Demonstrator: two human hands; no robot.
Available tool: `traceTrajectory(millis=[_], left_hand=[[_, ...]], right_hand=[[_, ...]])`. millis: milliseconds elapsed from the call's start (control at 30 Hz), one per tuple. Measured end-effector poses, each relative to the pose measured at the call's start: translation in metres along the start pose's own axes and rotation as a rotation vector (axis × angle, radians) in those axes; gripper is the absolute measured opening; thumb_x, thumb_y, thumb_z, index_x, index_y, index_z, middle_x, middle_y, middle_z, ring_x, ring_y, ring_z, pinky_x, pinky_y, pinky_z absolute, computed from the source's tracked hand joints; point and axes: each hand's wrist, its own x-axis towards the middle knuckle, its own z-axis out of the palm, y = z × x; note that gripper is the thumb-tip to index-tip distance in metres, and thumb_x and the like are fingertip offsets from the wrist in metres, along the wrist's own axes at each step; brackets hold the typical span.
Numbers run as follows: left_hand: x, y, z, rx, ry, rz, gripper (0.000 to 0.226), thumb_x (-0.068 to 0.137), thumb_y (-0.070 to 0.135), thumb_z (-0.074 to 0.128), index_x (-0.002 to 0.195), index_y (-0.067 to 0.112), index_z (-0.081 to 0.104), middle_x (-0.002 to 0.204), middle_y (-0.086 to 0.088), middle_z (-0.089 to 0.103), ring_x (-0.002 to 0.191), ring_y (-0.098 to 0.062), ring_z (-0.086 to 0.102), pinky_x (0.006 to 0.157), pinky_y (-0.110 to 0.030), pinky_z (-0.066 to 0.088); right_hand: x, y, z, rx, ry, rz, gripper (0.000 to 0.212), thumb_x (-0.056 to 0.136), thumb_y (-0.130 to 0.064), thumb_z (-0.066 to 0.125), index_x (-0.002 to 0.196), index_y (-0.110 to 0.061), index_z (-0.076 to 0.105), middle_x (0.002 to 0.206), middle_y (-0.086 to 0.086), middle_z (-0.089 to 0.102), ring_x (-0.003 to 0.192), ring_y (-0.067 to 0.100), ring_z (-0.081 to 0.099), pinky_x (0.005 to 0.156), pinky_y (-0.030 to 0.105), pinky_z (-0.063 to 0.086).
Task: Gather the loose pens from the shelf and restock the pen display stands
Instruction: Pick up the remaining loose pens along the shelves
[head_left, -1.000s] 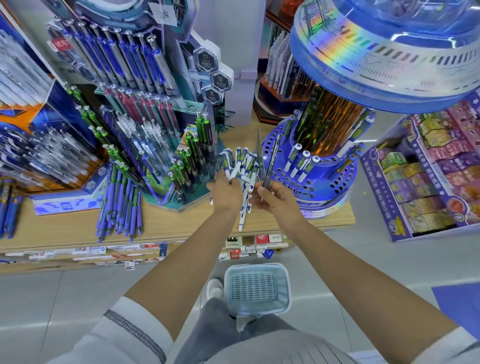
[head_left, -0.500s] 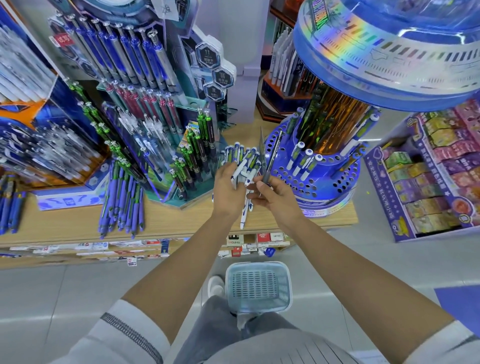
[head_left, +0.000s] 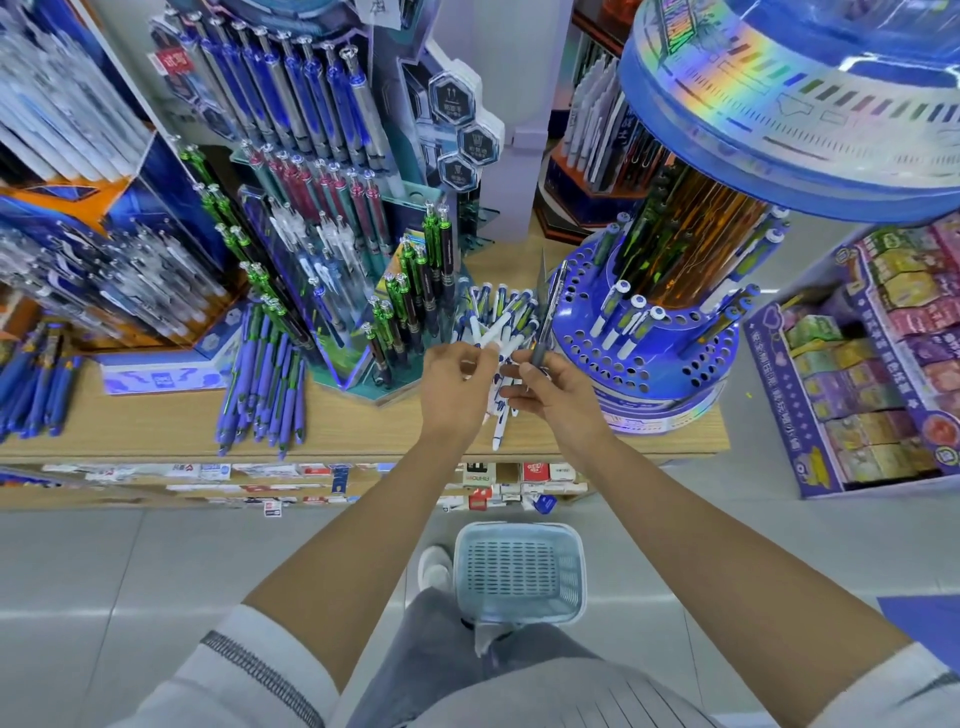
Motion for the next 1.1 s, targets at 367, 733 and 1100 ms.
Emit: traceTrajectory(millis=[367, 733, 1100], left_hand=[[-0.004, 0.016, -0.006, -0.189, -0.079, -0.191, 0.030, 0.097, 0.029, 0.053, 0.072, 0.022, 0.068, 0.078, -0.009, 0.053, 0.069, -0.020, 0.044, 0.067, -0.029, 0.038], [-0.003, 0.014, 0.002, -0.151, -0.027, -0.228, 0.036, 0.096, 0.038, 0.054, 0.070, 0.013, 0.056, 0.061, -0.006, 0.044, 0.058, -0.021, 0.037, 0.060, -0.030, 0.035], [0.002, 0.009, 0.006, -0.033, 0.062, -0.229, 0.044, 0.097, 0.037, 0.050, 0.059, 0.016, 0.044, 0.051, 0.001, 0.042, 0.048, -0.017, 0.038, 0.060, -0.028, 0.037]], right_hand=[[-0.005, -0.004, -0.002, -0.018, 0.031, -0.066, 0.018, 0.100, -0.006, 0.047, 0.114, -0.005, 0.059, 0.100, 0.013, 0.069, 0.071, 0.013, 0.067, 0.073, 0.025, 0.057], [-0.024, -0.010, -0.015, -0.028, 0.138, -0.176, 0.020, 0.100, -0.007, 0.047, 0.113, 0.001, 0.061, 0.080, 0.011, 0.065, 0.061, 0.012, 0.060, 0.060, 0.021, 0.052], [-0.038, -0.012, -0.028, -0.029, 0.202, -0.269, 0.019, 0.099, -0.006, 0.050, 0.110, -0.002, 0.065, 0.088, 0.005, 0.072, 0.070, 0.014, 0.068, 0.069, 0.023, 0.056]])
